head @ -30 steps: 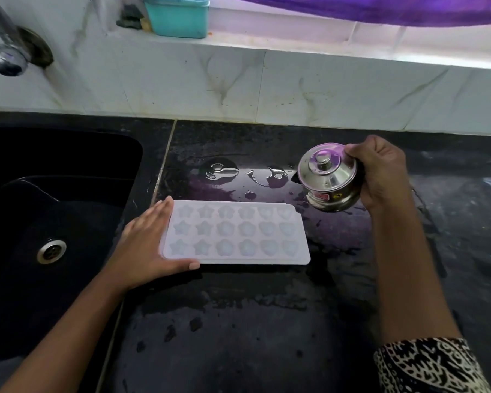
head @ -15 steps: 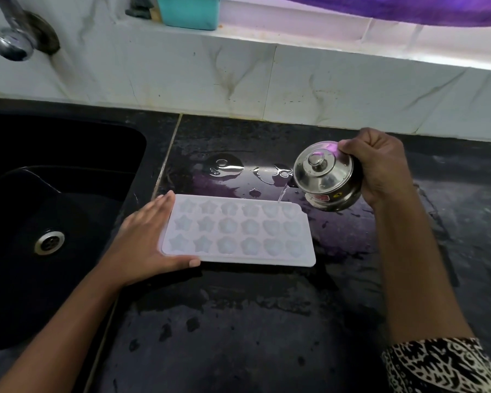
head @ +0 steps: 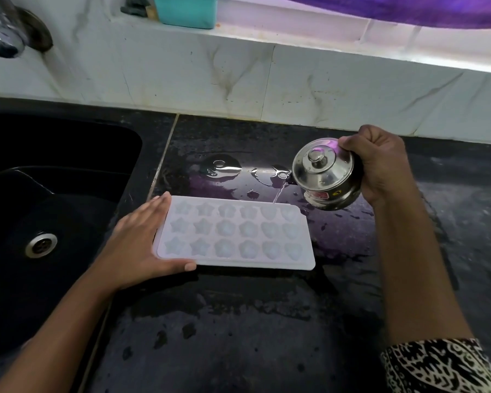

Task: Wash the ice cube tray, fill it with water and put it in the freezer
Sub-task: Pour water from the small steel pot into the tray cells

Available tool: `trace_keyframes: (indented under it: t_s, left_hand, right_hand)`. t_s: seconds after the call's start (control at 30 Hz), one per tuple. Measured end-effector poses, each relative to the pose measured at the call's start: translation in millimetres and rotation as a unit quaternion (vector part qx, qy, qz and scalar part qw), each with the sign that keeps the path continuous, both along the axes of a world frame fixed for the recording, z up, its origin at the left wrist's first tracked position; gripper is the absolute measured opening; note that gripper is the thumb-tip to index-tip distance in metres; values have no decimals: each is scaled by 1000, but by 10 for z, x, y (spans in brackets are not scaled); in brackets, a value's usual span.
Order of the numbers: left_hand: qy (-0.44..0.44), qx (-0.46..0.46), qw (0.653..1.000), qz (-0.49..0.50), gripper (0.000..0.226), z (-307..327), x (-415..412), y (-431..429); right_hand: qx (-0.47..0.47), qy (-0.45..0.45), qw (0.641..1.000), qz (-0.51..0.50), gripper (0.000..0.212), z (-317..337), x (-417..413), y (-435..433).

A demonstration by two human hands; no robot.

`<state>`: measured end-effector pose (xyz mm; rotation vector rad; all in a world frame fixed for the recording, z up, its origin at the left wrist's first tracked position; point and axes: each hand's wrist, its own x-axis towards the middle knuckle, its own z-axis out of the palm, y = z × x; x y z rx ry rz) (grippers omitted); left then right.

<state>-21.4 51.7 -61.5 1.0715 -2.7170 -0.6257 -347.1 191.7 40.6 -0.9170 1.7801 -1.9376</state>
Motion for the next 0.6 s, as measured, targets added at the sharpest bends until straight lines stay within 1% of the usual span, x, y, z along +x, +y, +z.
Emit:
trace_keyframes:
  t_s: [0.13,0.6]
  left_hand:
    - [1,-3,1000,-4,146,1,-3,-3]
    - [10,3,1000,1,149,37,-4,25]
  right_hand:
    - [-2,-13,1000,-3,39,-37,-3,-23]
    - [4,-5,1000,8,35,-55,-57,-59]
